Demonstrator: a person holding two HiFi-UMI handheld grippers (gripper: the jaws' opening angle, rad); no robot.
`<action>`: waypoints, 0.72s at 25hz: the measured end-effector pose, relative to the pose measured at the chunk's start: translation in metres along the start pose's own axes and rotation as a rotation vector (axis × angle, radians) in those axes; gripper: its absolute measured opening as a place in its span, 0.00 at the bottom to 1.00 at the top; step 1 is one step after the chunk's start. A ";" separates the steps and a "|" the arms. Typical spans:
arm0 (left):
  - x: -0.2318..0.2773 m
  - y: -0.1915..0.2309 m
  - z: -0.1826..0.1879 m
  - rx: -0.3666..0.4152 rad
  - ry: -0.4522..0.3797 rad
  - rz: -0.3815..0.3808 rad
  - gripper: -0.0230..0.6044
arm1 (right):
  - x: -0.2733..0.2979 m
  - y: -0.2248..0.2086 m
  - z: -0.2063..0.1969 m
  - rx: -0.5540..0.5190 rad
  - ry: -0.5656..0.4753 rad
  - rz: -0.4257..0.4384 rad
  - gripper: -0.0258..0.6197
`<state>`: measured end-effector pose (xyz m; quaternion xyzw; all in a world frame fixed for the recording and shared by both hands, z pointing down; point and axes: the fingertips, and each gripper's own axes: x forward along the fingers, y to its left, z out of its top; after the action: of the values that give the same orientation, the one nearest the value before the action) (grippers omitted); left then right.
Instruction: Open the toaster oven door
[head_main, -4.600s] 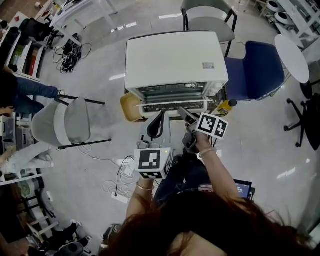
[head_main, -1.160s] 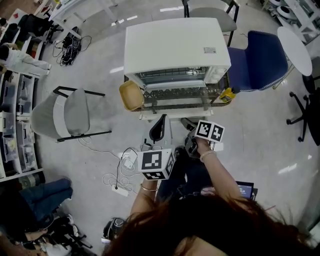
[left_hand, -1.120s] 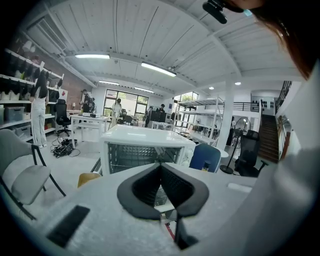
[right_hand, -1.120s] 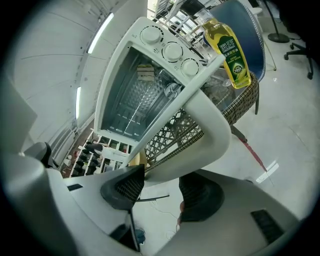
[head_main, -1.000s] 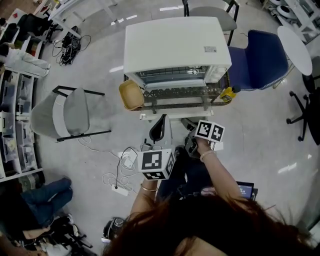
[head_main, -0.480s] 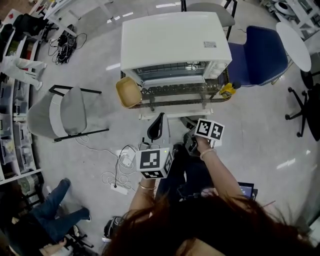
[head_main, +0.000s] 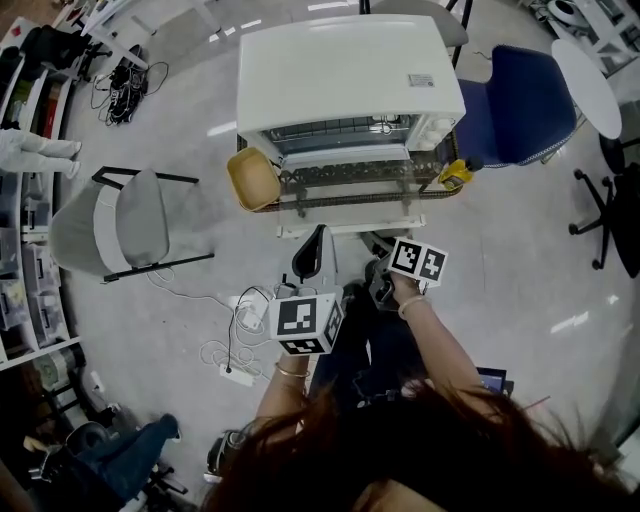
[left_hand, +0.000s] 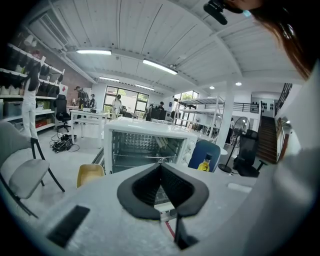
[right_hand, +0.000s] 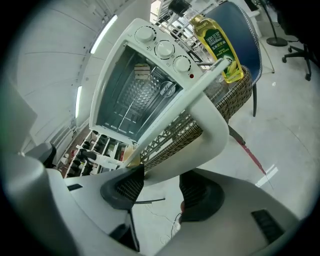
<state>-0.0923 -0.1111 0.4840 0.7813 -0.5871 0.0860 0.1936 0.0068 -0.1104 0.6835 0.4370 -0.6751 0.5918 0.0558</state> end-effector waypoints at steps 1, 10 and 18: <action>0.000 0.000 -0.001 0.000 0.001 -0.002 0.06 | 0.000 -0.001 -0.001 -0.003 -0.005 0.001 0.36; 0.005 0.006 -0.015 -0.002 0.005 -0.015 0.06 | 0.005 -0.010 -0.006 -0.028 -0.029 0.003 0.37; 0.011 0.009 -0.032 0.003 0.014 -0.036 0.06 | 0.008 -0.017 -0.011 -0.044 -0.049 0.010 0.37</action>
<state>-0.0950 -0.1098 0.5193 0.7912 -0.5717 0.0885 0.1980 0.0079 -0.1040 0.7046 0.4467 -0.6913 0.5661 0.0458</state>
